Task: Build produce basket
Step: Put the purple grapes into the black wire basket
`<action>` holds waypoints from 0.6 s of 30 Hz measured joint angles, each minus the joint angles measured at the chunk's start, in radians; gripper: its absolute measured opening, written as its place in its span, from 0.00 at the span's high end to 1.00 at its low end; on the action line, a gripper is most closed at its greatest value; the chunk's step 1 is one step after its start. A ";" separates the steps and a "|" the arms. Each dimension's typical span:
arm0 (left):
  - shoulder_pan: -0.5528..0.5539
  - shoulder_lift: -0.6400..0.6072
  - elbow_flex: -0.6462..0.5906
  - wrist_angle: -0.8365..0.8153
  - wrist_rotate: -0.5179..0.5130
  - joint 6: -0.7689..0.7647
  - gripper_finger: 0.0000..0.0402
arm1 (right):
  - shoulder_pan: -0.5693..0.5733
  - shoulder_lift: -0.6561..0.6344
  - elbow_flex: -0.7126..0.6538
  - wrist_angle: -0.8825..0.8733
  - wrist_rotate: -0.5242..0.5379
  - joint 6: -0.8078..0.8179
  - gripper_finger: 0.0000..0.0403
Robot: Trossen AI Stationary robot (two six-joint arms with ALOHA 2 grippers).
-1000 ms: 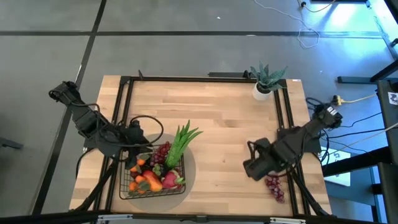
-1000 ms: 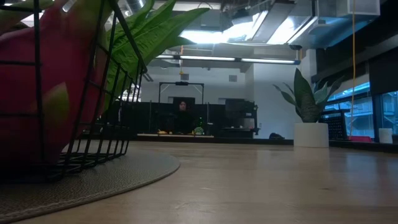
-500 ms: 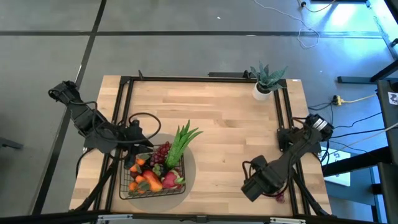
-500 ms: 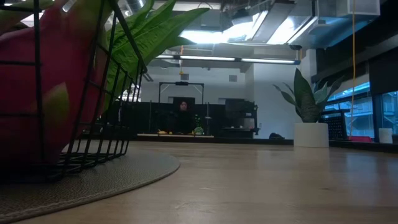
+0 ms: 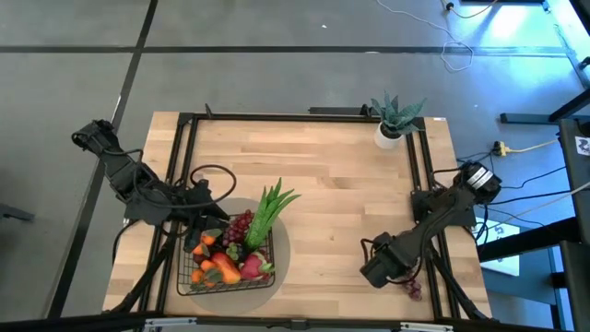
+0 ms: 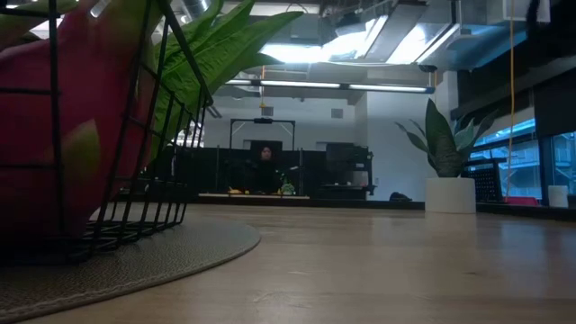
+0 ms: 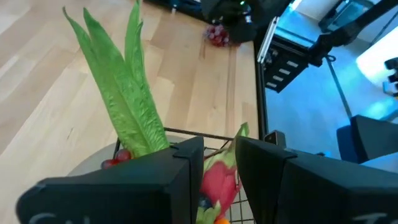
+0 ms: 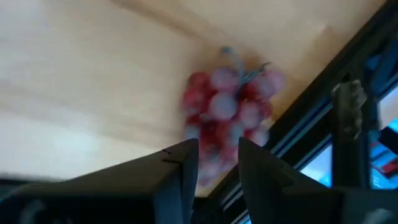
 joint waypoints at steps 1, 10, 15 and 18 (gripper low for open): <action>0.000 0.000 0.000 0.003 -0.002 0.000 0.80 | 0.000 -0.001 -0.022 0.005 -0.002 -0.007 0.75; 0.014 -0.005 0.000 0.038 -0.020 0.000 0.80 | -0.017 -0.003 -0.144 0.128 -0.011 -0.083 0.75; 0.042 -0.005 0.000 0.038 -0.019 0.001 0.80 | -0.020 -0.003 -0.188 0.223 -0.037 -0.115 0.75; 0.056 -0.005 0.000 0.037 -0.015 0.001 0.80 | -0.020 -0.003 -0.208 0.233 -0.059 -0.115 0.75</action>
